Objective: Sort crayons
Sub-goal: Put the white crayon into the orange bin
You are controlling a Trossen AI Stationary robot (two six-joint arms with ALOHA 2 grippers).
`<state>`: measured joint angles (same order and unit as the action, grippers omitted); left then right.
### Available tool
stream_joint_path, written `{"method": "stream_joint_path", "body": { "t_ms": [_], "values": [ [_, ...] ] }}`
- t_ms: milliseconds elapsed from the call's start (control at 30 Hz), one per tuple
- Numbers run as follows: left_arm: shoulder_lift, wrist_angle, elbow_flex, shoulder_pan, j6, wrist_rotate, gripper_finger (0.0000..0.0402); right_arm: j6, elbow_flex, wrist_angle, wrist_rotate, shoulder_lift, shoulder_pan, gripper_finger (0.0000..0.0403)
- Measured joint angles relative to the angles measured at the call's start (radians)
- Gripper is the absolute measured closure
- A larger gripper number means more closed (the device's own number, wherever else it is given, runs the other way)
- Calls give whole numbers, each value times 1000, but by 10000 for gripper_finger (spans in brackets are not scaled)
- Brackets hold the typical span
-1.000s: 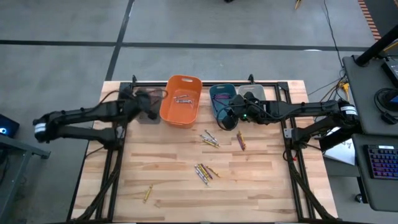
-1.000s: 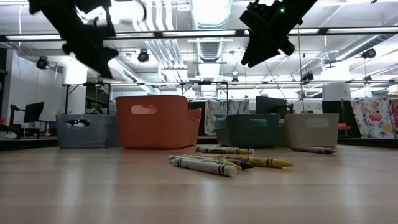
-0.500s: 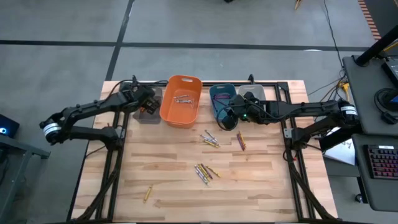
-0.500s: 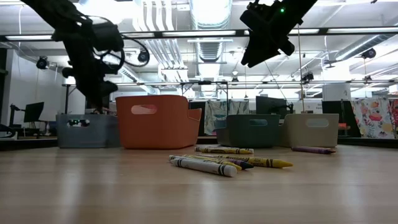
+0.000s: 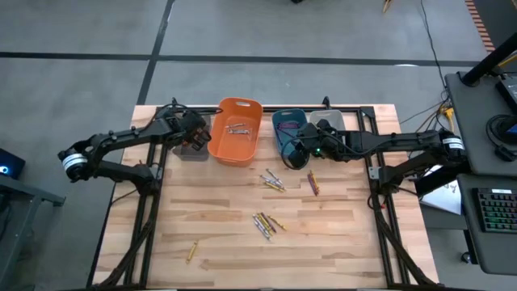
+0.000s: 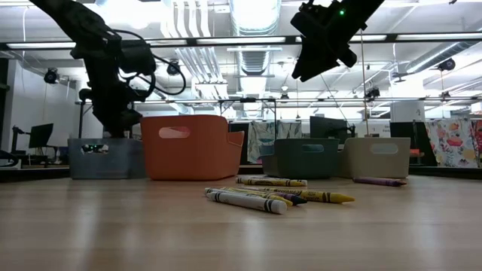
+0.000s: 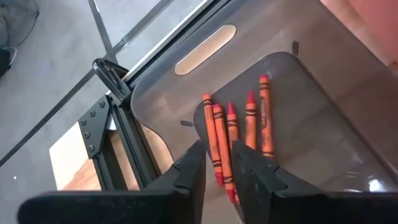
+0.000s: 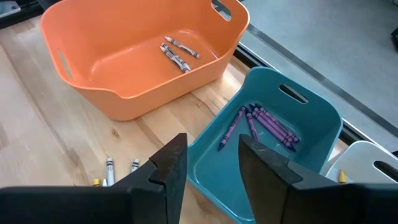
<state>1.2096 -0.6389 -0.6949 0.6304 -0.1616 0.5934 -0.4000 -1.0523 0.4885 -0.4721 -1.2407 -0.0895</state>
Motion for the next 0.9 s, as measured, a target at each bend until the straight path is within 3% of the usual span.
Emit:
{"method": "stream_joint_path", "body": {
  "t_ms": [300,500,900],
  "values": [
    [-70,3,0,-30,7,-9,334,-90,0,0,14,0,0,278],
    [-176,59,0,-133,8,-9,333,-233,10,0,112,-11,0,278],
    [-373,262,2,-359,121,1,333,-336,-18,33,475,-245,0,278]
  ]
}}
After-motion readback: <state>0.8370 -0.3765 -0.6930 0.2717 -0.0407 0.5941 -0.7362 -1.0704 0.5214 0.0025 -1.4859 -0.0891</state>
